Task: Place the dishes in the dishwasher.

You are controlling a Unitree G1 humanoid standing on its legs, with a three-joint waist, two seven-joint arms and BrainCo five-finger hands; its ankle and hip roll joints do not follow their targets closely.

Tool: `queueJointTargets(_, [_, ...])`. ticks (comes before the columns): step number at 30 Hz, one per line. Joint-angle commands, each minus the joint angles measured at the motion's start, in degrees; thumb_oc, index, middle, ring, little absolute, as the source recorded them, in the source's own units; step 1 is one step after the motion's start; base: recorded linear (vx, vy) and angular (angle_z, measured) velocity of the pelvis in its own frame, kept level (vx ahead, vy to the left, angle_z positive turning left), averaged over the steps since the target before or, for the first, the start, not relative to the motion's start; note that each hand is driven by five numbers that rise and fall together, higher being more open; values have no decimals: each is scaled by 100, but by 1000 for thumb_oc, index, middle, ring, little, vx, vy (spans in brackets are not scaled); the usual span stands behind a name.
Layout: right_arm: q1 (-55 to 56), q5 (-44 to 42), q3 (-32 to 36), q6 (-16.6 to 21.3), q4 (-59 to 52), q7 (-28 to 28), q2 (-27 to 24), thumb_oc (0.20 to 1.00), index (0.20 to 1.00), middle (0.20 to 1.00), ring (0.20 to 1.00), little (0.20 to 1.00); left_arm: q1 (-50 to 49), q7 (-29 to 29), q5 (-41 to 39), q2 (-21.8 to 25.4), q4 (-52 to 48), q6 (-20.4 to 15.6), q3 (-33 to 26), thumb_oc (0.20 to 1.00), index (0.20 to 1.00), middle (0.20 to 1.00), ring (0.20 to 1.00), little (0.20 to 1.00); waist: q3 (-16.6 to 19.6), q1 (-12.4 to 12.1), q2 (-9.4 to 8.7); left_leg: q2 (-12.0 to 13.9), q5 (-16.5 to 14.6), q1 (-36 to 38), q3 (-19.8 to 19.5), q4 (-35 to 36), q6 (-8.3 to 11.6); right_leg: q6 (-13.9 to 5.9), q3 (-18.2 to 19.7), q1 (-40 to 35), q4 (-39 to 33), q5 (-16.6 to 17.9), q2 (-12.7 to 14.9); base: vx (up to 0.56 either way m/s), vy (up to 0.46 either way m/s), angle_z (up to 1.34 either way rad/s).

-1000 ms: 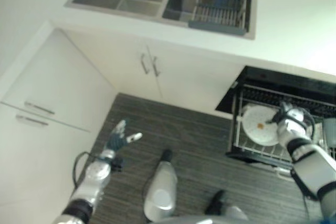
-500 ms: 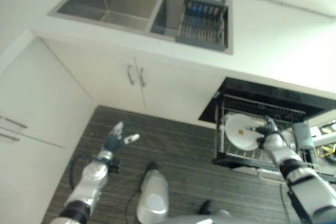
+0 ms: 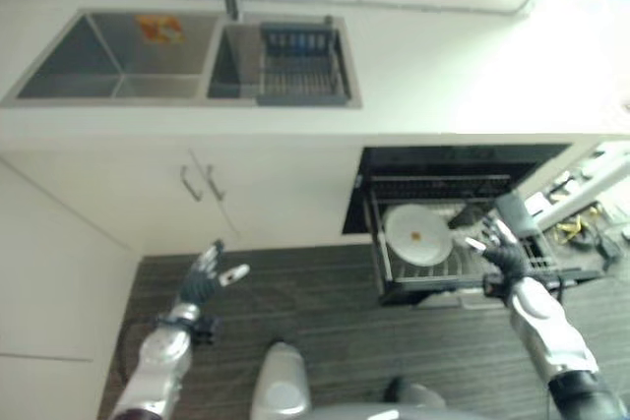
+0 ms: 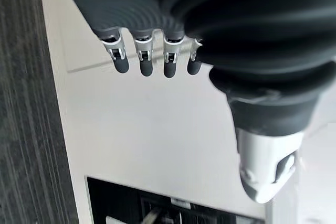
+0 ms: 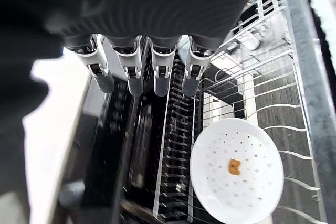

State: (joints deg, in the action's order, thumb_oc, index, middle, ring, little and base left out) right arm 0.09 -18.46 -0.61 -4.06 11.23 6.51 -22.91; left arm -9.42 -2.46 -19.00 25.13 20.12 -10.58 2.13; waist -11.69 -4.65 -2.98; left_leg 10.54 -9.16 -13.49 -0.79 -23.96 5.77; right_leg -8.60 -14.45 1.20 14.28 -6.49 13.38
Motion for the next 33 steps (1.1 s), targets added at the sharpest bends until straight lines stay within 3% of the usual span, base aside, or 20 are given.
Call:
queueJointTargets(1, [-290,94,226,591,-103,-118,-197,1000,1000,1000,1000,1000,-72,25,182,223,-441,-226,39,1000,1000,1000,1000,1000,120,-118,23,595,142,436,342,677,275,-478,214,73,291,-250,308,18,31,-10])
queueJointTargets(7, [-109,88,367,958,-730,-403,-239,1000,1000,1000,1000,1000,-18,57,198,163,-522,-218,69,1000,1000,1000,1000,1000,133,72,68,633,113,541,474,677,283,-470,338,115,291,-257,319,9,51,-9])
queueJointTargets(21, [-109,360,471,995,-1483,-593,-680,1000,1000,1000,1000,1000,8,164,123,88,-477,-237,45,1000,1000,1000,1000,1000,150,158,-60,643,36,654,578,677,267,-468,416,146,291,-236,324,4,23,-6])
queueJointTargets(24, [-161,-171,468,956,-1589,-822,-546,1000,1000,1000,1000,1000,-16,172,142,26,-503,-238,76,1000,1000,1000,1000,1000,173,169,-2,652,41,680,599,677,273,-441,411,124,291,-254,330,10,13,-1])
queueJointTargets(26, [-184,96,434,896,-1648,-968,-660,1000,1000,1000,1000,1000,-22,189,131,14,-551,-179,71,1000,1000,1000,1000,1000,198,174,28,668,50,686,613,677,293,-419,397,133,291,-265,338,3,39,-12])
queueJointTargets(33, [-307,514,361,1054,-1840,-680,-688,1000,1000,1000,1000,1000,-4,337,131,-108,-412,-307,194,1000,1000,1000,1000,1000,204,203,67,651,39,691,613,677,288,-385,425,175,291,-261,338,-15,6,-2])
